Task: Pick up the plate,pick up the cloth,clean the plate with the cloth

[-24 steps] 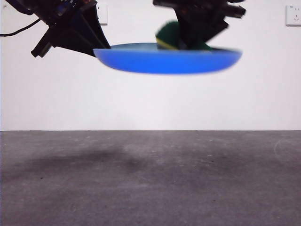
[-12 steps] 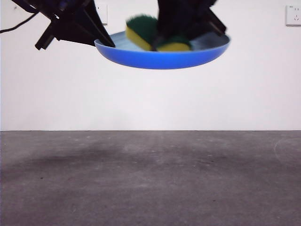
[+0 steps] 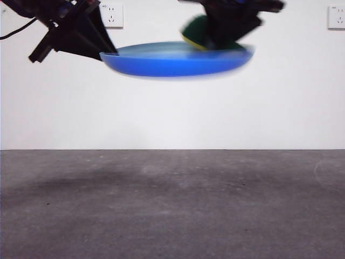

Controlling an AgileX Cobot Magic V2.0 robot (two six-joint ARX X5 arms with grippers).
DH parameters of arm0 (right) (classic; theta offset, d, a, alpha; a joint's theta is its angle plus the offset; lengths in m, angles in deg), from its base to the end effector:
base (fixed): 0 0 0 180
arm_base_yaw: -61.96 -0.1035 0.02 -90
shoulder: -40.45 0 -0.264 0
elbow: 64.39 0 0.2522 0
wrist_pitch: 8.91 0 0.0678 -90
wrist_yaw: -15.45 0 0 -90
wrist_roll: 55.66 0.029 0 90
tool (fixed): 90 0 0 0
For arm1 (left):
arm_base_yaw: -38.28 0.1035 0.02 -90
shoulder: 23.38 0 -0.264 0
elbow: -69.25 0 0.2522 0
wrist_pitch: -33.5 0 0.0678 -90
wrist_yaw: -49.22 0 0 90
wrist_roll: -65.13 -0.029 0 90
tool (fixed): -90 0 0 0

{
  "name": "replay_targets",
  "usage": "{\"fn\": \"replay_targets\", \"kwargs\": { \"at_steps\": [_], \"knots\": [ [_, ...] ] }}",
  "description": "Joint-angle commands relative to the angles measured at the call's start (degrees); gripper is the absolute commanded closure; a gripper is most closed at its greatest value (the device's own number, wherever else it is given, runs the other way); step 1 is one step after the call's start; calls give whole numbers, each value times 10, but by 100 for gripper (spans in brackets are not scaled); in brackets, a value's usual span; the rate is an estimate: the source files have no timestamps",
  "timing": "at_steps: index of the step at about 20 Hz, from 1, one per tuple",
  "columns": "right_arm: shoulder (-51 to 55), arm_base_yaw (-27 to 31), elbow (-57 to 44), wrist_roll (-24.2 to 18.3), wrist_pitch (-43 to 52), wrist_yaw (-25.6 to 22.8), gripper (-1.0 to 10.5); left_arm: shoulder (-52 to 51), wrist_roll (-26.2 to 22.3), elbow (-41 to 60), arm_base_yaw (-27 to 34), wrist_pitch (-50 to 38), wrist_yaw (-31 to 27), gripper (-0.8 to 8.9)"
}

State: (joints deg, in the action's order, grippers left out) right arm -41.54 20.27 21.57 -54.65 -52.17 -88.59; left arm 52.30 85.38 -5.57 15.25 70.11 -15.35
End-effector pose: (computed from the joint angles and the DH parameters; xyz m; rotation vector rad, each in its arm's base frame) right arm 0.2355 0.2003 0.3216 -0.3068 0.6157 0.4578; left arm 0.2542 -0.1216 0.2983 -0.3339 0.8101 -0.6873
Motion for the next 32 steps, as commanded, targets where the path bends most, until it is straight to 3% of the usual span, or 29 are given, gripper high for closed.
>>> {"fn": "replay_targets", "kwargs": {
  "at_steps": [1,5,10,11,12,14,15,17,20,23,28,32],
  "knots": [
    [-7,0,-7,35,23,122,963,-7,8,-1,-7,-22,19,822],
    [-16,-1,-7,67,2,233,963,-7,28,-1,-6,-53,18,822],
    [-18,-2,-7,46,-117,239,963,-7,43,-1,-5,-91,16,822],
    [-18,-2,-7,37,-146,215,963,-7,42,-1,-4,-90,17,822],
    [-14,-2,-7,34,-174,159,963,-7,42,-1,-4,-85,16,822],
    [-3,-1,-7,34,-193,3,963,-7,36,-1,-4,-68,16,822],
    [4,-1,-7,34,-187,-49,963,-7,33,-1,-4,-55,16,822],
    [16,-1,-7,34,-165,-90,963,-7,18,-1,-5,-41,15,822],
    [40,-1,-7,34,-109,-84,963,-6,0,-1,-5,-14,4,822],
    [73,-1,-7,34,-43,-81,963,-6,-33,-1,-7,20,-51,822],
    [125,-1,-7,40,25,7,963,-4,-115,-1,-7,84,-223,822],
    [160,-1,-7,43,11,6,963,6,-160,-1,-2,102,-321,822]
  ]
}}
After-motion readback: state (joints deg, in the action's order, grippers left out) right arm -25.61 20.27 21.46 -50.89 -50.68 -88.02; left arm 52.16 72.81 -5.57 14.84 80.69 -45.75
